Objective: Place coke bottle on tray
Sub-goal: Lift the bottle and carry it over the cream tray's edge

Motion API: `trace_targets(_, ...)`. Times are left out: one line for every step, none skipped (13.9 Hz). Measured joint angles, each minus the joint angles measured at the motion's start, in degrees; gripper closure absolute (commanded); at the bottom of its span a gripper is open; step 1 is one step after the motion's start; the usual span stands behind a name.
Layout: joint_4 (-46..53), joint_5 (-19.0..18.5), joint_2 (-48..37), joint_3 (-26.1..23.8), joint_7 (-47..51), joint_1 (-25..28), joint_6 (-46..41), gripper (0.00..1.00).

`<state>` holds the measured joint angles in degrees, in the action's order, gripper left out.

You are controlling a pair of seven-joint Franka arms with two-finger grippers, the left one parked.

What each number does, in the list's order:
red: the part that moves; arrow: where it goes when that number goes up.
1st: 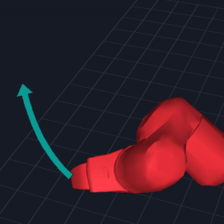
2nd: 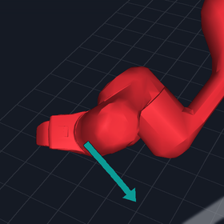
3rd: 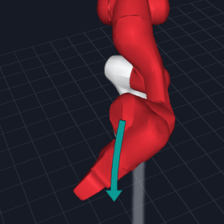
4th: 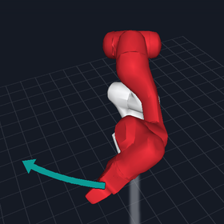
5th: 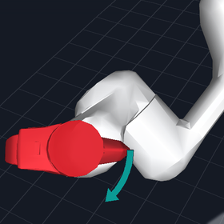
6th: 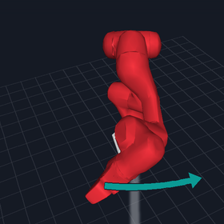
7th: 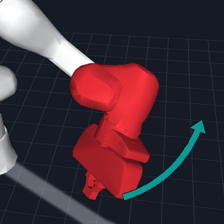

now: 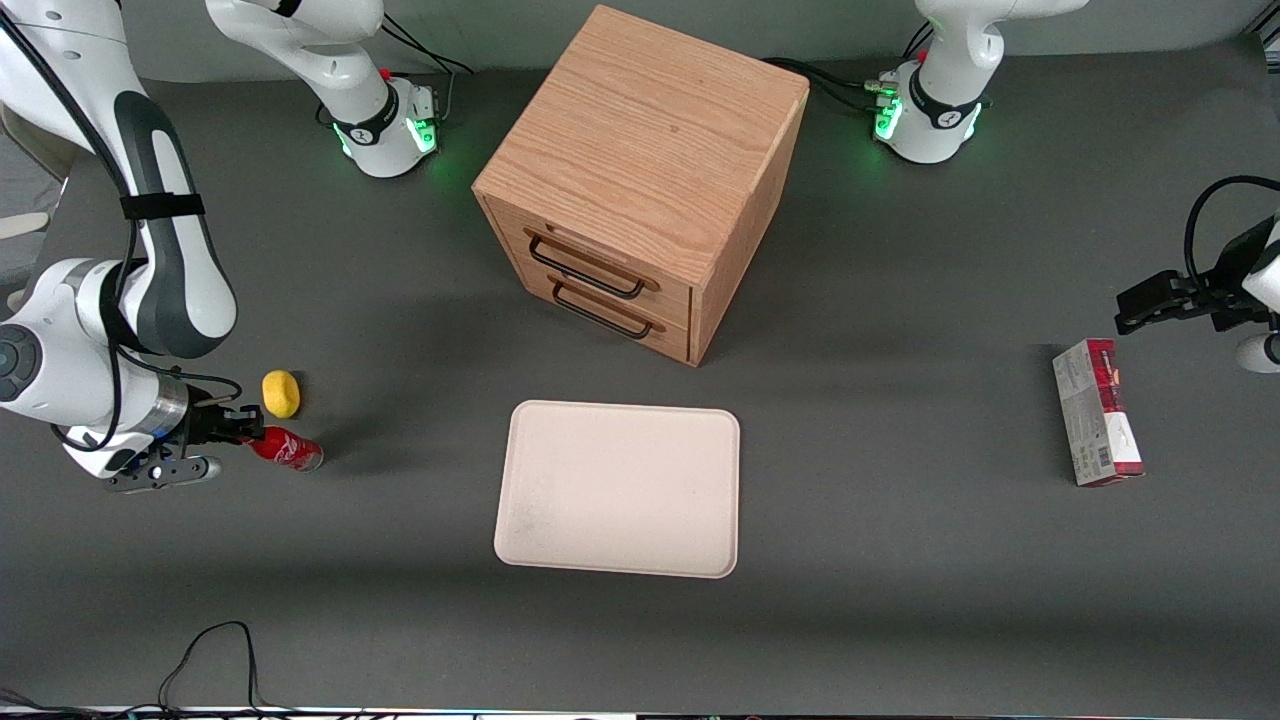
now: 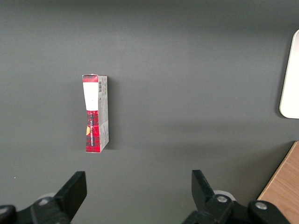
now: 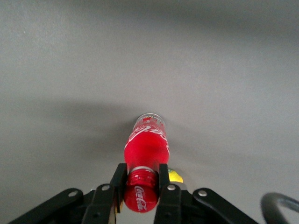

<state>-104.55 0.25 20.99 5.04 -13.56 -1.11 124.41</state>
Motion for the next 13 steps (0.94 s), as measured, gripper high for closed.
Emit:
trace_targets(1.22, 0.0, 0.0, 0.0, 0.3, 0.06, -0.88, 1.0)
trace_targets(3.63, 0.0, -0.01, -0.03, 0.65, 0.14, -3.91, 1.0)
trace_targets(7.47, 0.0, 0.02, -0.04, 0.87, 0.23, -9.1, 1.0)
trace_targets(12.07, 0.01, 0.07, -0.08, 1.13, 0.32, -14.79, 1.0)
trace_targets(17.05, 0.01, 0.16, -0.15, 1.91, 0.39, -20.52, 1.0)
trace_targets(21.9, 0.01, 0.33, -0.23, 3.07, 0.45, -25.86, 1.0)
trace_targets(26.36, 0.01, 0.61, -0.35, 4.07, 0.49, -30.9, 1.0)
trace_targets(30.62, 0.02, 1.12, -0.47, 4.58, 0.58, -35.53, 1.0)
trace_targets(34.63, 0.02, 1.9, -0.57, 4.84, 0.78, -39.39, 1.0)
trace_targets(38.32, 0.02, 2.95, -0.68, 5.04, 1.0, -42.38, 1.0)
trace_targets(40.95, 0.02, 3.93, -0.74, 5.19, 1.22, -44.08, 1.0)
trace_targets(42.63, 0.02, 4.83, -0.77, 5.34, 1.54, -44.84, 1.0)
trace_targets(43.59, 0.02, 5.75, -0.79, 6.16, 2.01, -44.91, 1.0)
